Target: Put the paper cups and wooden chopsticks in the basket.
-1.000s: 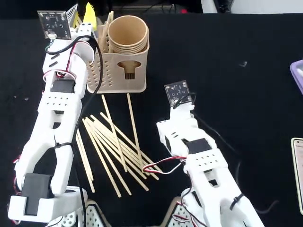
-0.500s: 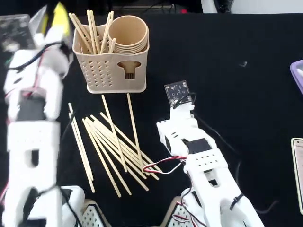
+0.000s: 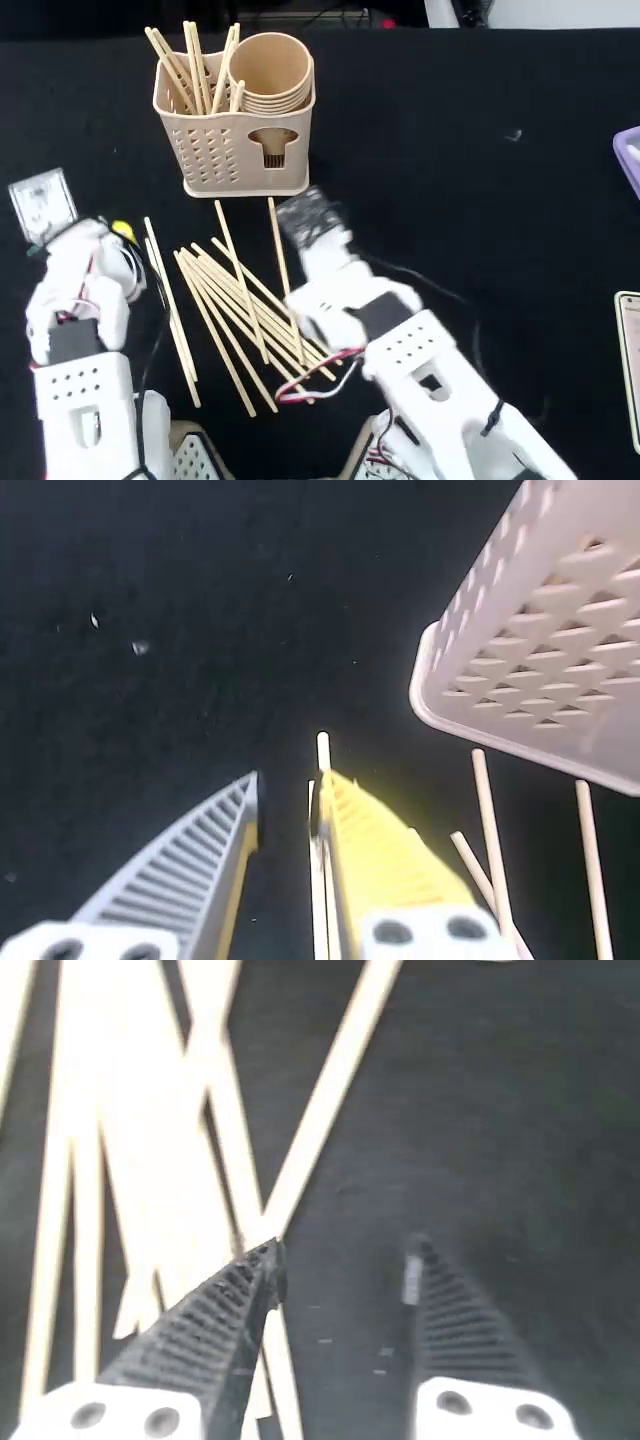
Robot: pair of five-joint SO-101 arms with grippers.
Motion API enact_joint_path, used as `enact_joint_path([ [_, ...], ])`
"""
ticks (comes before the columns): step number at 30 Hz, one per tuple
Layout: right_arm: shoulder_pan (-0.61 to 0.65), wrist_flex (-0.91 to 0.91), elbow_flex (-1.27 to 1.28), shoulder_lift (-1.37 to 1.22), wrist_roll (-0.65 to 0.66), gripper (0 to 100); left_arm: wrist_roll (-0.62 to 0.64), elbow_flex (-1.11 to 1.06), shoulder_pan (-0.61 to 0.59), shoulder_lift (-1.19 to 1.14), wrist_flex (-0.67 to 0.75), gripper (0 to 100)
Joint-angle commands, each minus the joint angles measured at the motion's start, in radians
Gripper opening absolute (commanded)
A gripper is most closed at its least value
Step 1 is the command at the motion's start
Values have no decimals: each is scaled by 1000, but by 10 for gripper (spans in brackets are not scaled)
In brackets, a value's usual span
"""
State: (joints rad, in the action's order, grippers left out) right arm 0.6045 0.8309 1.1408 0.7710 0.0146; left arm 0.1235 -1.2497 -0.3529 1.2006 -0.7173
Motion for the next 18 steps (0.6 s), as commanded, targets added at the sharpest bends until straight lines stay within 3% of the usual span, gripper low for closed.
enact_joint_path([
  [1, 95, -11, -50, 1, 5, 250, 26, -47, -10, 55, 35, 117],
  [9, 161, -104, -137, -295, 5, 240, 121, -213, -53, 129, 203, 117],
  [18, 153, -97, -292, -650, 3, 240, 121, -231, -81, 153, 212, 117],
])
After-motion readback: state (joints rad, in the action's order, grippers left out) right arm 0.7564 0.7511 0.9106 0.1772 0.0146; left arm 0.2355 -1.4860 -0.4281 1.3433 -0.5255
